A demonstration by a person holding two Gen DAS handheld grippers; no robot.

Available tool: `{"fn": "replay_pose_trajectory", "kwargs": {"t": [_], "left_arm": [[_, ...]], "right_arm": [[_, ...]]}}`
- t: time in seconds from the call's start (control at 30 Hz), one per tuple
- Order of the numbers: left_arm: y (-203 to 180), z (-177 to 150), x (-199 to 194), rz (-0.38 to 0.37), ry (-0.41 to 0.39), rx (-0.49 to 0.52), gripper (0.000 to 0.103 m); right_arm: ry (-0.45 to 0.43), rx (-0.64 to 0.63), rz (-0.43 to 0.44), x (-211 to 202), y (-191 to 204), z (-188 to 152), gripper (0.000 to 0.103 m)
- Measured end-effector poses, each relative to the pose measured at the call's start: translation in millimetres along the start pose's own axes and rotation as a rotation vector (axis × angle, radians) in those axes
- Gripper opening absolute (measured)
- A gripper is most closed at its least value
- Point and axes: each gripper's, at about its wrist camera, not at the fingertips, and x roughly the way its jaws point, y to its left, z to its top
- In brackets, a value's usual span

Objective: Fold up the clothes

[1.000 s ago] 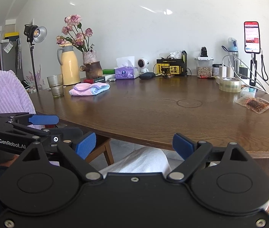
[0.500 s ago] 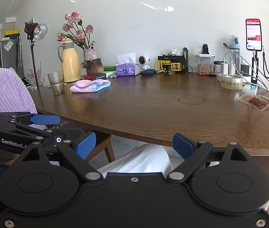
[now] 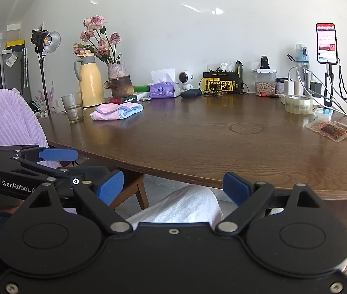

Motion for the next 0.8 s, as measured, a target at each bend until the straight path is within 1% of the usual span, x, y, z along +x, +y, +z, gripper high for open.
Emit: {"fn": "replay_pose_trajectory", "kwargs": {"t": [0.47, 0.8], "left_arm": [[-0.9, 0.1, -1.3, 0.003, -0.004, 0.006, 0.103], [-4.0, -0.3, -0.6, 0.008, -0.003, 0.008, 0.103]], "right_arm": [[-0.006, 0.003, -0.001, -1.7, 1.6, 0.4, 0.092], [0.001, 0.009, 0.008, -0.6, -6.4, 3.1, 0.092]]}}
